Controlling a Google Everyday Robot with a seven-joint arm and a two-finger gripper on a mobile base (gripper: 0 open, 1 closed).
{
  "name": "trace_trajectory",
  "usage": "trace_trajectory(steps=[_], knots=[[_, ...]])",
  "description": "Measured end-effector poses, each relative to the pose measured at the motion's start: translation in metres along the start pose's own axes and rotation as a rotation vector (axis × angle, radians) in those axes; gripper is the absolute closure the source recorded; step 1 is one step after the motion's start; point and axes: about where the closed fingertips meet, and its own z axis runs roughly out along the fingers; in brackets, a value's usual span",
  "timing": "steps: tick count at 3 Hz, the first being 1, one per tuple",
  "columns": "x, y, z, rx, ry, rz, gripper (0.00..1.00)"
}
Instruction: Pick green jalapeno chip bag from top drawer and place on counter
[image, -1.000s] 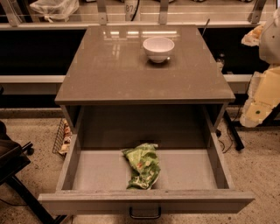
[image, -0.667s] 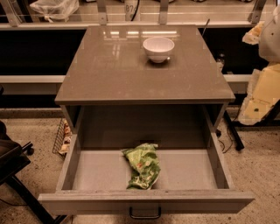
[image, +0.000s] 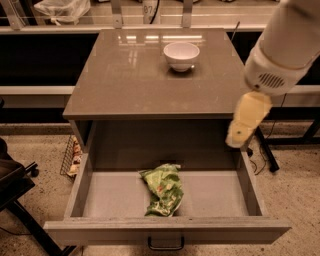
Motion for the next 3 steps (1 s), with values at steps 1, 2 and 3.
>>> trace_trajectory(steps=[1, 2, 3], knots=[[-0.008, 0.012, 0.053, -0.010, -0.014, 0.156, 0.00], [-0.017, 0.039, 0.111, -0.062, -0.068, 0.341, 0.00], [-0.031, 0.034, 0.123, -0.040, -0.137, 0.460, 0.00]])
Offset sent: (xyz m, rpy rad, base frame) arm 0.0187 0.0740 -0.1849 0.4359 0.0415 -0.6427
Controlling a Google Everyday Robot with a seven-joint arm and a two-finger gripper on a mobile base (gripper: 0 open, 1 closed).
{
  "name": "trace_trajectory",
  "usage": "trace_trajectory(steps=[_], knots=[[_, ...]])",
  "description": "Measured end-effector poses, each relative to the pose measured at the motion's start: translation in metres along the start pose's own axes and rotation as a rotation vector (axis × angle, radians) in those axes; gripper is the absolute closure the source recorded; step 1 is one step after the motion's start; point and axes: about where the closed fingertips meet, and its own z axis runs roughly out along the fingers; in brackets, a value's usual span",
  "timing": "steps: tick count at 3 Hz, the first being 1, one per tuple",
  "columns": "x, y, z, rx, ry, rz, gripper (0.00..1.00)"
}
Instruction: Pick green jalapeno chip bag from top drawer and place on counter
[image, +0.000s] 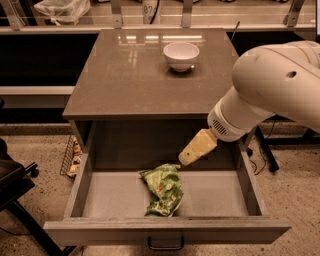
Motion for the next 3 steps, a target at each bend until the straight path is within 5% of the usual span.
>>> trace_trajectory(steps=[1, 3], knots=[[0.000, 0.012, 0.009, -0.006, 0.008, 0.002, 0.00], [0.013, 0.081, 0.074, -0.086, 0.006, 0.051, 0.00]])
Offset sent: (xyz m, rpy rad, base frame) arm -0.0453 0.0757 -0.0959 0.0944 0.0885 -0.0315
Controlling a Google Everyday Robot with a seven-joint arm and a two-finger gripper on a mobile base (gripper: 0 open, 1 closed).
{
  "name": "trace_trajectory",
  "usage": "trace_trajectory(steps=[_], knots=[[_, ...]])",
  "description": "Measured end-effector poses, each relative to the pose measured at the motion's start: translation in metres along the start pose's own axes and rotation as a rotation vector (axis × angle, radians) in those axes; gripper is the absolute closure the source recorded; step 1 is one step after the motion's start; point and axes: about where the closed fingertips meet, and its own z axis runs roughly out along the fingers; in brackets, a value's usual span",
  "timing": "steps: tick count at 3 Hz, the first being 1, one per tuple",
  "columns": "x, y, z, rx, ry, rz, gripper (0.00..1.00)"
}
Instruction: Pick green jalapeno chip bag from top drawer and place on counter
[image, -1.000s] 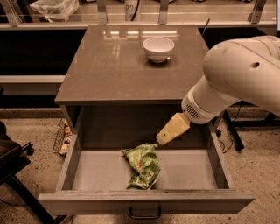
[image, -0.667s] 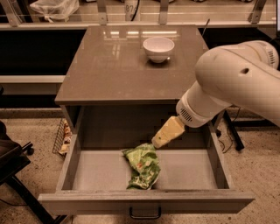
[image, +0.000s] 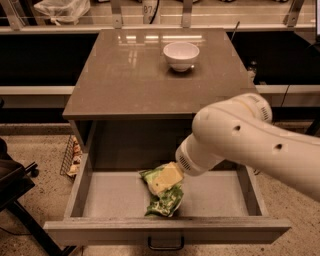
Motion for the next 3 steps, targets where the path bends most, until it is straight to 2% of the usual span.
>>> trace_trajectory(steps=[1, 2, 3], knots=[[-0.007, 0.021, 0.035, -0.019, 0.001, 0.002, 0.00], [-0.026, 0.036, 0.073, -0.022, 0.001, 0.000, 0.00], [-0.028, 0.046, 0.098, -0.033, 0.011, 0.010, 0.00]])
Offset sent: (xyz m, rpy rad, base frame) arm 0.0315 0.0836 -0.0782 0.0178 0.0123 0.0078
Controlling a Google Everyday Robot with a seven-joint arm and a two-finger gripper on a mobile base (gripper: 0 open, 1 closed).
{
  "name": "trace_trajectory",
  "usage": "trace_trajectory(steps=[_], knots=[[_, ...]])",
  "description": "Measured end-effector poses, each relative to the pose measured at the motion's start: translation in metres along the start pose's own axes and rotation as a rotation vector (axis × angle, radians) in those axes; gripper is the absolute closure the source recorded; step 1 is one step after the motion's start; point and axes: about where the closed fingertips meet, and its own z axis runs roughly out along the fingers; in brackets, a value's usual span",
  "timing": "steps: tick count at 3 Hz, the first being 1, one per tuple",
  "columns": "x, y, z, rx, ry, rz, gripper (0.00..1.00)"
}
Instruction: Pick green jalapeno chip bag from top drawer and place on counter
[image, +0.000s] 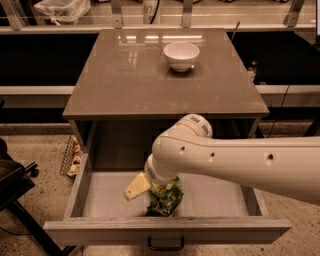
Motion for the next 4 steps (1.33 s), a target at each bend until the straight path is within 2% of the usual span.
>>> trace_trajectory(steps=[1, 2, 4], knots=[[0.008, 0.014, 0.036, -0.004, 0.031, 0.004, 0.25], [0.013, 0.023, 0.054, 0.002, 0.050, -0.002, 0.48], [0.012, 0.023, 0.053, 0.006, 0.047, -0.003, 0.95]])
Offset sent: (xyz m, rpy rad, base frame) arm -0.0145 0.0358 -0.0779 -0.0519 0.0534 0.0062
